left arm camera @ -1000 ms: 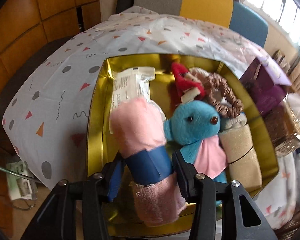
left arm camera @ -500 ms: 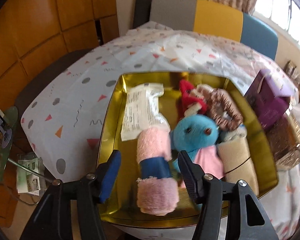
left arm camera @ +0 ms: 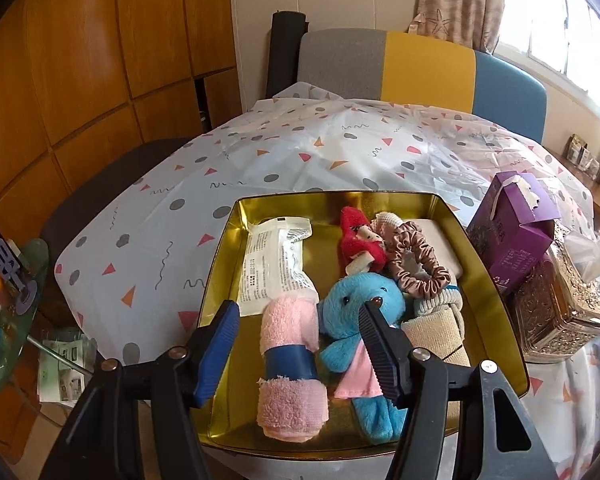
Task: Organize soft objects
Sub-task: 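Carry the blue Tempo tissue pack into the gold tray and release it with the right gripper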
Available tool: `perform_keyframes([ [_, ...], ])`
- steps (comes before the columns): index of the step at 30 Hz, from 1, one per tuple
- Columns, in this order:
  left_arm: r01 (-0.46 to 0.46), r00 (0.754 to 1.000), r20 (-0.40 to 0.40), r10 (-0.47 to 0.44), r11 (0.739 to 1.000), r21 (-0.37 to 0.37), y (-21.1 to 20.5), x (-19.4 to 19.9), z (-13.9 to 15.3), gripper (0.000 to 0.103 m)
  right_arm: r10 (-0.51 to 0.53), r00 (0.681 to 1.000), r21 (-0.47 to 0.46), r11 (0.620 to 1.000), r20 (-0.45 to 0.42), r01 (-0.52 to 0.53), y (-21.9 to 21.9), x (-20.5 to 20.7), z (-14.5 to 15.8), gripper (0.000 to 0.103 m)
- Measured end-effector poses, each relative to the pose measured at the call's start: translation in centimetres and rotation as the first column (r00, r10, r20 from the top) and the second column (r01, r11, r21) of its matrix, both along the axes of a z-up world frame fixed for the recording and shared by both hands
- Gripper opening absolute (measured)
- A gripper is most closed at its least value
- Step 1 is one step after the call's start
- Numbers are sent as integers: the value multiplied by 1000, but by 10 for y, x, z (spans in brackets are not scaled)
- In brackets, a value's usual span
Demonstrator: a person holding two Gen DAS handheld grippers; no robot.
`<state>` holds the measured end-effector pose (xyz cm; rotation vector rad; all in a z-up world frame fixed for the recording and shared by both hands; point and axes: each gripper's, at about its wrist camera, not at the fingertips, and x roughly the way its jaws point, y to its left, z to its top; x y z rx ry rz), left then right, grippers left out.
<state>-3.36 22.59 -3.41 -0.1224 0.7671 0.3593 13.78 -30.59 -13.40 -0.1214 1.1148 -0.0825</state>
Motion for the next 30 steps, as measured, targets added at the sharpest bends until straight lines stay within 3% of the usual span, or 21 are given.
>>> perform_keyframes([
  [15,4,1000,-2,-4,1000,-19,8,-7,-9,63,-254,964,29,966,-77,257,7,21,8,54],
  [17,3,1000,2,-3,1000,-19,9,-8,-9,63,-242,968,70,967,-70,247,14,28,15,54],
  [24,-10,1000,8,10,1000,-19,13,-13,-8,63,-162,984,121,981,77,152,54,47,71,54],
  [30,-13,1000,7,13,1000,-20,15,-15,-8,63,-72,974,146,988,214,41,94,59,133,54],
])
